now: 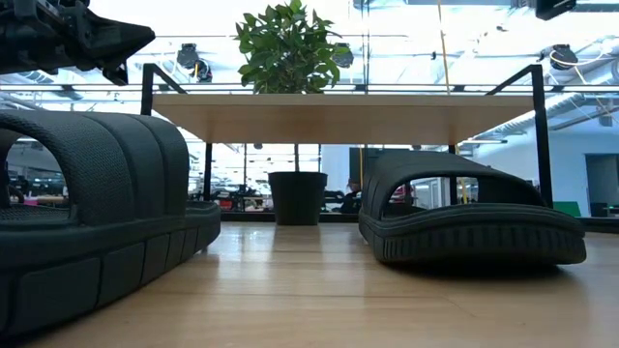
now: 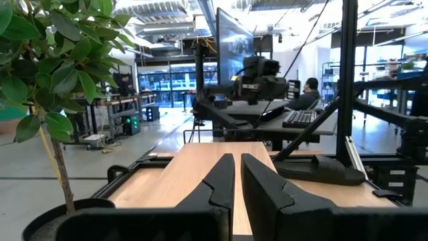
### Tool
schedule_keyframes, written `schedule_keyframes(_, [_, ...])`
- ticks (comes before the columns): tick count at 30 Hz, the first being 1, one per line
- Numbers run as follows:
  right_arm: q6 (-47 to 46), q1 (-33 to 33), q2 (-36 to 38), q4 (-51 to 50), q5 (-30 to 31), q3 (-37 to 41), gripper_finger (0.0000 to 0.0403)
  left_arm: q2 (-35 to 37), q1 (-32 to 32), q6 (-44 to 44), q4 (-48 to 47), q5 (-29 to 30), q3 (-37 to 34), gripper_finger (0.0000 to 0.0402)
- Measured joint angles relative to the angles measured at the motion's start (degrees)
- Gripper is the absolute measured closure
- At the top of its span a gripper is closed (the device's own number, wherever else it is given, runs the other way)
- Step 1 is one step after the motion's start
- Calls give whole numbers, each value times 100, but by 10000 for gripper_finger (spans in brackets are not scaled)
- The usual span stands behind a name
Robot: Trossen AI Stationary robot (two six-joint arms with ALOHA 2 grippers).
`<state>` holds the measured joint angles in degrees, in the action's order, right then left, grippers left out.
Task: Pick and place slides into the shelf
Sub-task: Put the black slides under the shelf
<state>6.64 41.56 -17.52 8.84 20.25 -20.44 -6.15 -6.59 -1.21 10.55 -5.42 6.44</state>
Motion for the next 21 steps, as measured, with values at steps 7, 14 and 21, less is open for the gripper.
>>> schedule_keyframes(7, [-896,7,938,-199,-1691,509,403,1,0,-1,0,-1,0,371])
schedule_keyframes(14, [-1239,7,955,206,-1274,1109,403,2,0,0,2,1,0,371])
schedule_keyframes(21, [-615,5,954,1138,-1136,1689,403,0,0,0,2,-1,0,371])
